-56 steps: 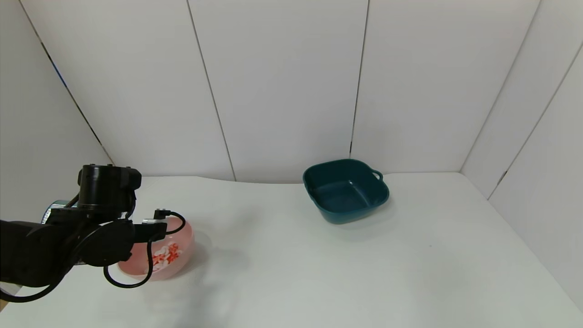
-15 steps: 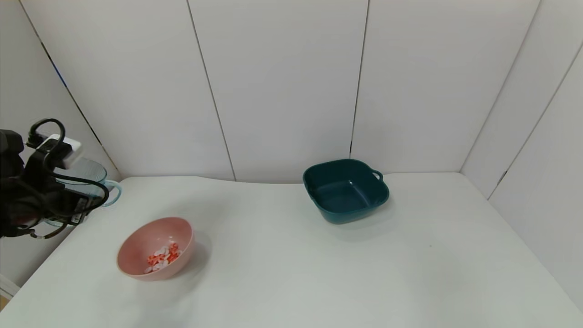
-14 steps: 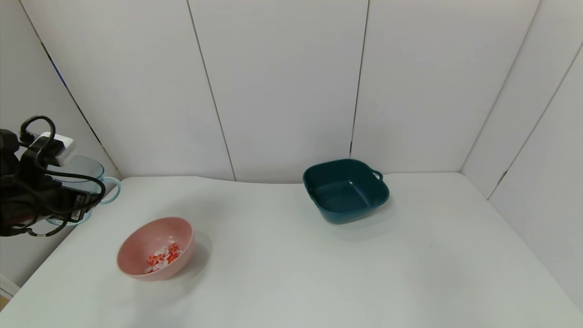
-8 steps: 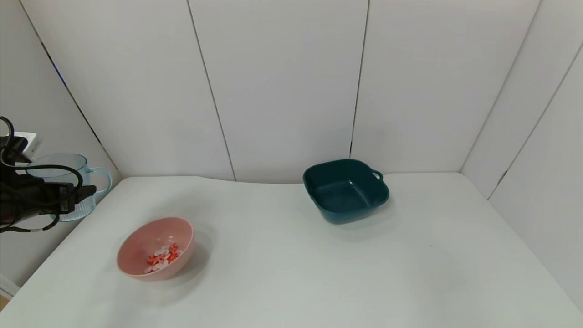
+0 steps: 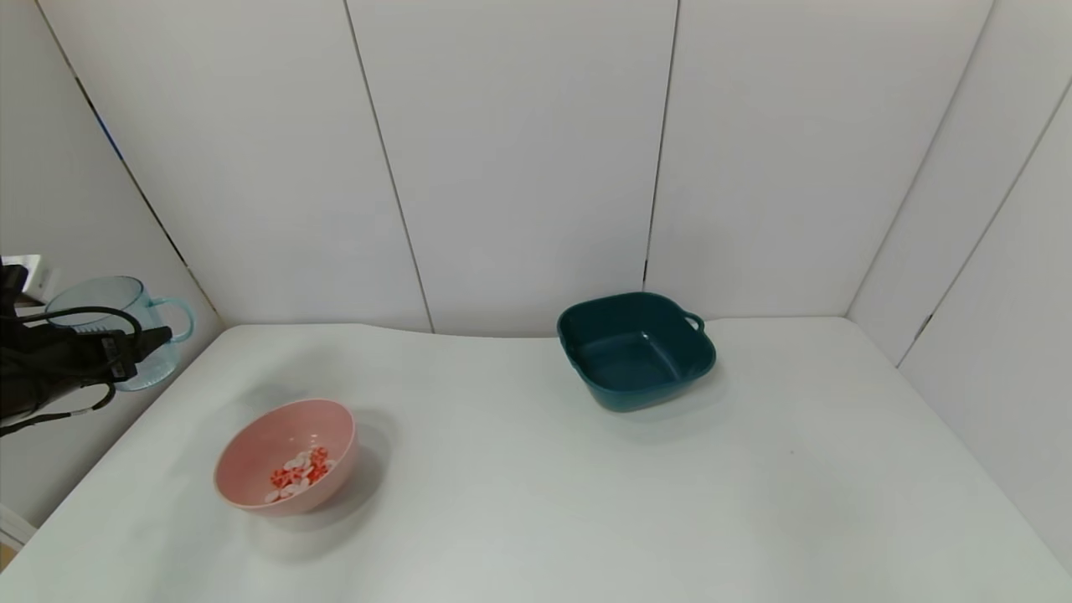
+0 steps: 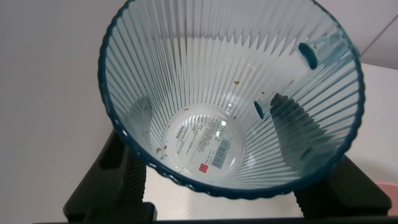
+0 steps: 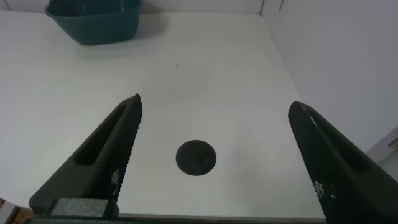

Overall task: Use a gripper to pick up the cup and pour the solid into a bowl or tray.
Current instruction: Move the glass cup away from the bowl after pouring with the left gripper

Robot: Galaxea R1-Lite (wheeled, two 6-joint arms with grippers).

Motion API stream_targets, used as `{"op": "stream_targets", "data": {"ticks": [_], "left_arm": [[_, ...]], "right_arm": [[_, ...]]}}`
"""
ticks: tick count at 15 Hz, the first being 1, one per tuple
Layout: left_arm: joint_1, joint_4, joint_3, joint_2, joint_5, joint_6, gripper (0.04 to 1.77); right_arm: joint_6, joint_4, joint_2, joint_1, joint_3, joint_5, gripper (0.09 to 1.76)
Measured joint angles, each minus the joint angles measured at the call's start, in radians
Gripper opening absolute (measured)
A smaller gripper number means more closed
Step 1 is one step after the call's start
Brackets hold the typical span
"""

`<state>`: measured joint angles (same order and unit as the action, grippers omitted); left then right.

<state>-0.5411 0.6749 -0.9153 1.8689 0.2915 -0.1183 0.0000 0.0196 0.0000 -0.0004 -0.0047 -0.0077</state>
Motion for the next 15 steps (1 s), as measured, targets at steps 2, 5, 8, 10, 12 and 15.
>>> {"op": "stream_targets", "data": {"ticks": [2,5,8,10,12,15], "left_arm": [[-0.009,0.005,-0.036,0.045,0.012,0.011,1.28],[-0.013,0.01,-0.085,0.114,0.017,0.011,1.28],[-0.012,0.063,-0.117,0.185,0.032,0.011,1.28],[-0.001,0.077,-0.138,0.229,0.063,0.013,1.28],[0.015,0.08,-0.157,0.267,0.078,0.011,1.28],[0.034,0.081,-0.178,0.313,0.107,0.01,1.28]], "right_arm": [[0.0,0.0,0.0,0.0,0.0,0.0,1.71],[0.0,0.0,0.0,0.0,0.0,0.0,1.71],[0.0,0.001,0.0,0.0,0.0,0.0,1.71],[0.0,0.001,0.0,0.0,0.0,0.0,1.71],[0.0,0.002,0.0,0.0,0.0,0.0,1.71],[0.0,0.002,0.0,0.0,0.0,0.0,1.71]]}}
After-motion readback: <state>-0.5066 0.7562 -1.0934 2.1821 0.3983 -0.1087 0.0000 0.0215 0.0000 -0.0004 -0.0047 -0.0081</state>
